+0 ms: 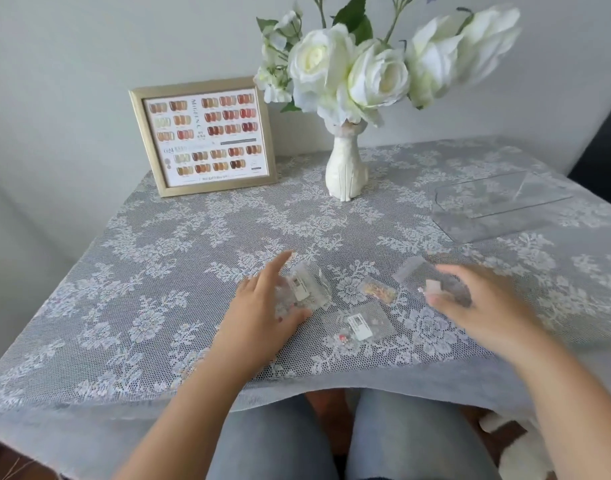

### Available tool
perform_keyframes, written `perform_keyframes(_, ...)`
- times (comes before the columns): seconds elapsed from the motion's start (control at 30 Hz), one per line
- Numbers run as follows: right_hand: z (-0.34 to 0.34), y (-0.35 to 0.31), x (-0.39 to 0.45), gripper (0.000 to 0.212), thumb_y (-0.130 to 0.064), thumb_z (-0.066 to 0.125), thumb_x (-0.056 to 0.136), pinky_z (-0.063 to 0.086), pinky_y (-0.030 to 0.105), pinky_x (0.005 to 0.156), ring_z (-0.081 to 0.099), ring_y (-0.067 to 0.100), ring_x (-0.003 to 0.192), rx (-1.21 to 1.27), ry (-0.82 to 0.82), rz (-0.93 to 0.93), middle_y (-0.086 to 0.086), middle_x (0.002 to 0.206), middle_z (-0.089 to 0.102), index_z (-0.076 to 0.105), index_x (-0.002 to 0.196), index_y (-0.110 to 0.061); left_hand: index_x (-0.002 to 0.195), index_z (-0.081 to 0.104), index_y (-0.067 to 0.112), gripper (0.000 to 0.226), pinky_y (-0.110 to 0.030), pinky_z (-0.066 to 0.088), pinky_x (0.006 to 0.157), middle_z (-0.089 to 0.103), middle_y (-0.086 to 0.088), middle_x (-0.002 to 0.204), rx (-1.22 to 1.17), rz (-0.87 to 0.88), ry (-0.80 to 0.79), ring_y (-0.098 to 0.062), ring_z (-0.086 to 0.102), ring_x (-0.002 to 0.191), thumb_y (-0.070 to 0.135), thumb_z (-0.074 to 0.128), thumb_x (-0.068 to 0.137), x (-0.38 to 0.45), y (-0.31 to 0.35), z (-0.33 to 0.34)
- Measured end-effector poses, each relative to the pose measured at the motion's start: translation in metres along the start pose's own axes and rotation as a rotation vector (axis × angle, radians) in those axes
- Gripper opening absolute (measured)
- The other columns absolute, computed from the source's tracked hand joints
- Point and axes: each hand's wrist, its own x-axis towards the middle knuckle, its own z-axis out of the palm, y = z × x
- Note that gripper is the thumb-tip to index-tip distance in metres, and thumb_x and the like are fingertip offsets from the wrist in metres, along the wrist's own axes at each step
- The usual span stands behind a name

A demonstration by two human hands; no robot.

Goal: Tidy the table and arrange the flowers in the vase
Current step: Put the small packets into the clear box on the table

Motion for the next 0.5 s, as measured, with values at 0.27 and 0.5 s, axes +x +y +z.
perform_keyframes(0.27, 0.006, -0.004, -0.008, 0.055, -0.032, 0.075, 0.080, 0.032, 0.025, 0.081, 0.043, 0.007, 0.104, 0.095, 0.134, -0.046, -0.009, 0.118, 0.051, 0.053, 0.131, -0.037, 0.131, 0.050, 0.033, 0.048, -0.017, 0.049, 0.068, 0.060, 0.017, 0.099, -0.185, 0.053, 0.232, 0.003, 0.058, 0.085, 0.014, 0.066, 0.090, 0.000, 0.014, -0.008)
perform_keyframes(0.5, 0.006, -0.003, -0.011, 0.048, -0.005, 0.065, 0.086, 0.039, 0.008, 0.054, 0.058, -0.004, 0.065, 0.419, 0.317, -0.094, -0.013, 0.082, 0.064, 0.059, 0.113, -0.044, 0.128, 0.052, 0.032, 0.045, -0.015, 0.050, 0.072, 0.062, 0.010, 0.101, -0.247, 0.185, 0.222, -0.003, 0.062, 0.085, 0.003, 0.057, 0.093, 0.020, 0.041, 0.003)
